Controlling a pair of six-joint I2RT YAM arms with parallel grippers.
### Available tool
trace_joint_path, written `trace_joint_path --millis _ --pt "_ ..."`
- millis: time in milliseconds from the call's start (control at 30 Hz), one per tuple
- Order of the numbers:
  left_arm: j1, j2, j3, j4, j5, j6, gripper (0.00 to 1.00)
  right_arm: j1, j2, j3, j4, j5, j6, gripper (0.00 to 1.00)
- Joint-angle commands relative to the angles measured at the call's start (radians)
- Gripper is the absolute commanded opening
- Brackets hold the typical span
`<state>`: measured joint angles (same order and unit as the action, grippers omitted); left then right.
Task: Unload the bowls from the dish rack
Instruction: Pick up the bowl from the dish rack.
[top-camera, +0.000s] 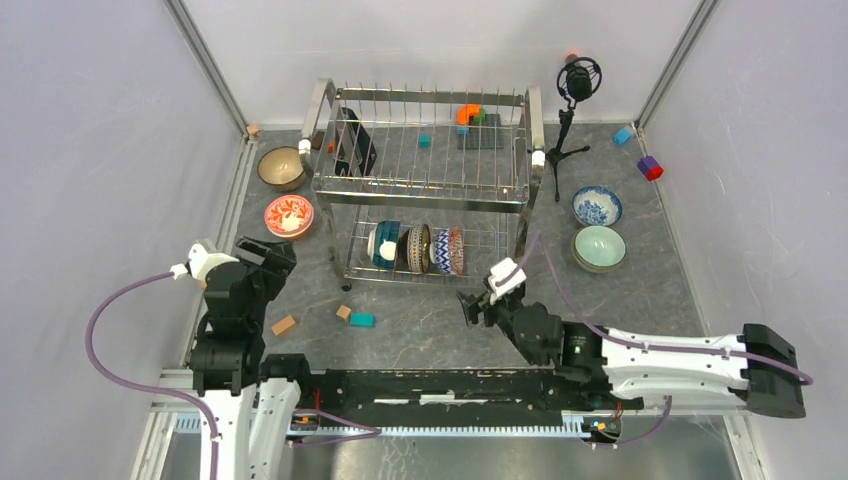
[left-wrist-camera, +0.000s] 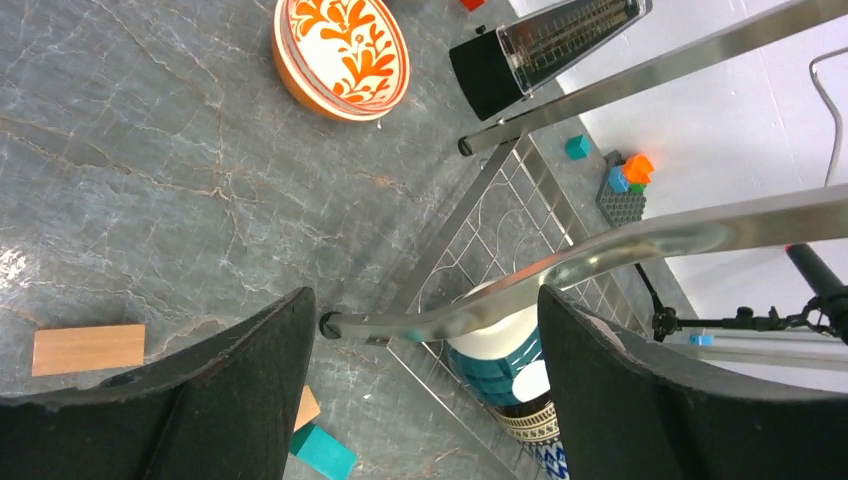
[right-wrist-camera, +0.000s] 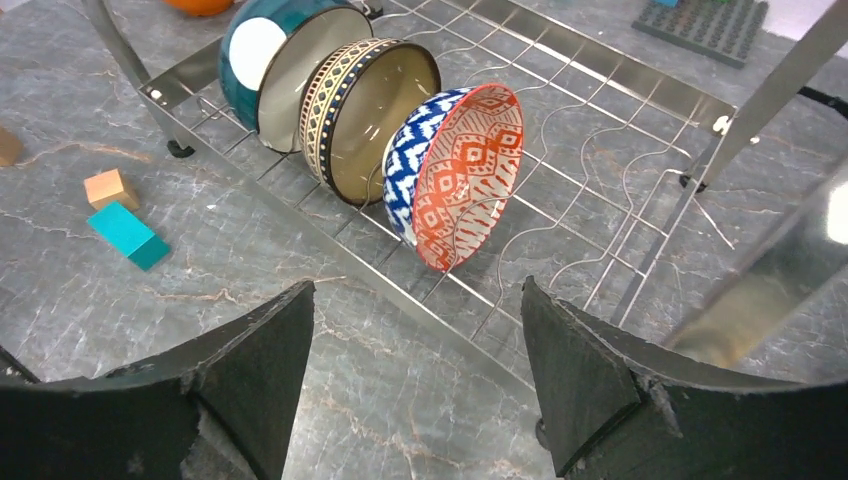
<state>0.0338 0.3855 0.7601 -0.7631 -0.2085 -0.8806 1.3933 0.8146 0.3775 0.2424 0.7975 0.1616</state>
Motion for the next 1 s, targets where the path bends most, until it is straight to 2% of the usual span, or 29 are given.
trace_joint_path --millis 0,133,233,400,733,967 --pt "-0.018 -0.037 -0.023 -0.022 0.021 0.062 0.85 -0.120 0.103 0.083 0.084 -0.175 0.053 0.78" --pt "-0.022 -0.067 -0.087 0.052 0.078 0.051 0.83 -0.242 0.178 0.083 0.178 -0.304 0.101 0.71" --pt "-0.021 -0.092 -0.132 0.105 0.131 0.048 0.82 -0.301 0.202 0.046 0.290 -0.382 0.127 0.70" --pt "-0.021 -0.113 -0.175 0.126 0.151 0.067 0.82 -0.373 0.281 0.055 0.374 -0.475 0.150 0.69" --pt "-0.022 -0.117 -0.217 0.168 0.192 0.086 0.81 -0.418 0.438 0.074 0.481 -0.448 0.232 0.54" --pt "-0.083 -0.134 -0.221 0.162 0.180 0.082 0.81 -0.418 0.506 0.055 0.573 -0.416 0.292 0.48"
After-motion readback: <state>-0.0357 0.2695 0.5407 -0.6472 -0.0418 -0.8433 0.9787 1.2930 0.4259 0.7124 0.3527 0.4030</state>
